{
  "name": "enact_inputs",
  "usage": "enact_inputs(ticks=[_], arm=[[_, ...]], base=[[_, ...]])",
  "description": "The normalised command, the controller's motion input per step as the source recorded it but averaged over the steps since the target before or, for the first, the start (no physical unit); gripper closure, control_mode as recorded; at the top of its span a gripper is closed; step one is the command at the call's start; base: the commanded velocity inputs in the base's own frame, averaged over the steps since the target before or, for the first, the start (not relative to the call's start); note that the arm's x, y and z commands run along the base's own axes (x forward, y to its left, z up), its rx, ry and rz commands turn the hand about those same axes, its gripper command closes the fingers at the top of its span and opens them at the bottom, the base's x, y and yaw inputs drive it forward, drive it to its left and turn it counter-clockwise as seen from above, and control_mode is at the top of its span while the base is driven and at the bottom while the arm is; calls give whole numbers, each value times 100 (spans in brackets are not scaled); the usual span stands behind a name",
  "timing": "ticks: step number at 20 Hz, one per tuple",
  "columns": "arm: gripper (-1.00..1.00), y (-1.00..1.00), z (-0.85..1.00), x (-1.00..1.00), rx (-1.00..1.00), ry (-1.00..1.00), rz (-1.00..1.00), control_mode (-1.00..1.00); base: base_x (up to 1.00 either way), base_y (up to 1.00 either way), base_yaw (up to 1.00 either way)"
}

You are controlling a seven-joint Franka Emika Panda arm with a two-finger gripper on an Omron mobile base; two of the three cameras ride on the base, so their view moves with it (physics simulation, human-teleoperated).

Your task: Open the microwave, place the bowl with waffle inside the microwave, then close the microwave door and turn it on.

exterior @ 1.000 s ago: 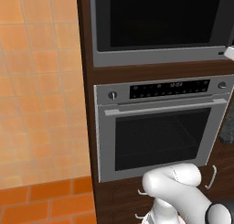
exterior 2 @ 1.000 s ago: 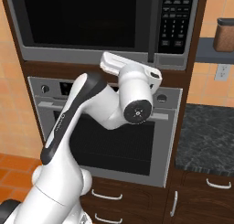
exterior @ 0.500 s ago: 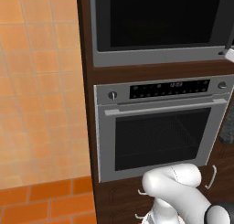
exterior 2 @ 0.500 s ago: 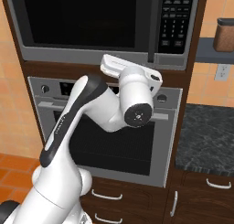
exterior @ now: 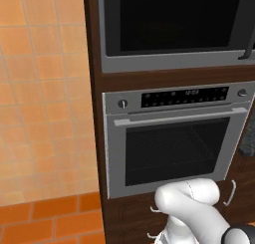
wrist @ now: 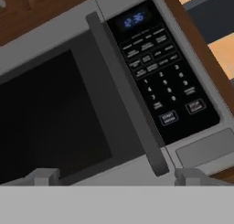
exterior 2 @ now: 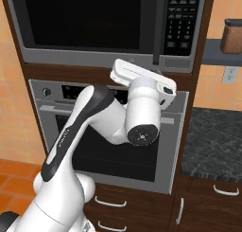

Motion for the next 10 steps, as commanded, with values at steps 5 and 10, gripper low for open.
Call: enact_inputs(ticks=[5,10], arm=[[-100,-37,0,-11,10,-6,-7,-100],[-100,-48,0,3,3,0,-4,-100]], base=[[0,0,0],[0,0,0]])
